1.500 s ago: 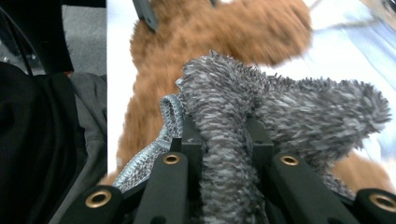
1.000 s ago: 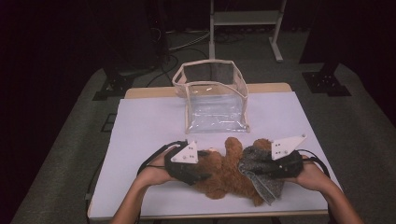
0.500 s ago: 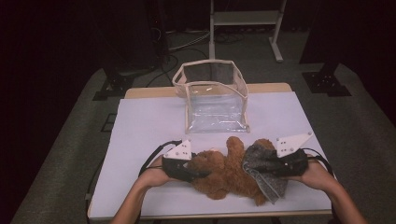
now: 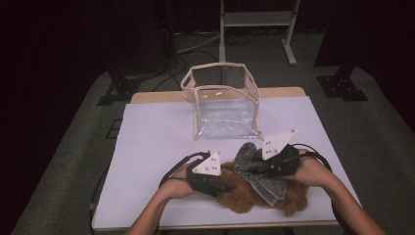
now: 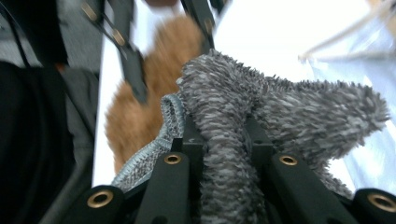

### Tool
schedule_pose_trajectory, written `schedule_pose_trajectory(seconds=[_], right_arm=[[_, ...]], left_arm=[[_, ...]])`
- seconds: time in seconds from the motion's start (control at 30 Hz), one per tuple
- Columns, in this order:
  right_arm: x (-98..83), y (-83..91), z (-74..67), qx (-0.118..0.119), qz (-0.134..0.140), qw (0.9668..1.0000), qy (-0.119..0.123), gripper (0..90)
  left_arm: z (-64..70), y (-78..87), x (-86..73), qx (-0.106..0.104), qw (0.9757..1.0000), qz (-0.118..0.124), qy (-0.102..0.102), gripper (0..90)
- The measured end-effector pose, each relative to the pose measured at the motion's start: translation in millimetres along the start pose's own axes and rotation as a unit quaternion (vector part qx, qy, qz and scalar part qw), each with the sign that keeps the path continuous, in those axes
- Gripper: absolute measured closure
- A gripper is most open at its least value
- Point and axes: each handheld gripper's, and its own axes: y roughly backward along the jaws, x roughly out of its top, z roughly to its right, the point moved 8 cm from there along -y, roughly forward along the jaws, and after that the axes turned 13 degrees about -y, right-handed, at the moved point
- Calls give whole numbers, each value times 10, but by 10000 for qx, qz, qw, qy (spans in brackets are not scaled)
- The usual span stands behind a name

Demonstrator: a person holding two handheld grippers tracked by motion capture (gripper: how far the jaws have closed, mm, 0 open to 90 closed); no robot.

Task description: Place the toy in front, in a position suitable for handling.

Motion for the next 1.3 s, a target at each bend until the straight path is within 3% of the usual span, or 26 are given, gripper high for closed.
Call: schedule_pose_trajectory(seconds=[0.1,0.23,0.37,0.43,0.47,0.6,0.77,0.83,0.93,1.07,1.13,1.3], right_arm=[[-195,114,128,-89,-50,9995,-297,755],[-421,260,246,-79,131,9975,-690,754],[-360,303,213,-55,258,9979,-593,753],[-174,300,139,35,442,9981,-423,753],[-174,300,139,35,442,9981,-423,753],[50,154,50,165,418,9988,-175,750],[129,159,21,216,547,9981,-171,750],[148,171,34,184,549,9982,-168,750],[179,65,64,165,326,9993,-117,750],[-11,-29,131,84,71,9996,-254,750],[-129,20,145,170,165,9987,-441,752],[-364,214,117,96,153,9980,-598,752]], left_arm=[[-6,21,-12,24,10000,46,67,495],[-4,15,6,7,10000,26,25,494],[-9,12,13,-8,10000,-12,3,494],[-8,8,18,-17,10000,-8,-8,494],[-11,4,20,-24,10000,-11,-20,494],[-9,-15,39,-49,10000,33,-18,494],[-13,-18,31,-63,10000,48,-32,494],[-7,-23,43,-47,10000,39,-67,494],[7,-27,58,-43,9999,6,-133,493],[27,-15,28,-86,9998,-5,-166,493],[44,-13,27,-110,9998,20,-173,493],[55,-13,30,-87,9998,9,-175,492]])
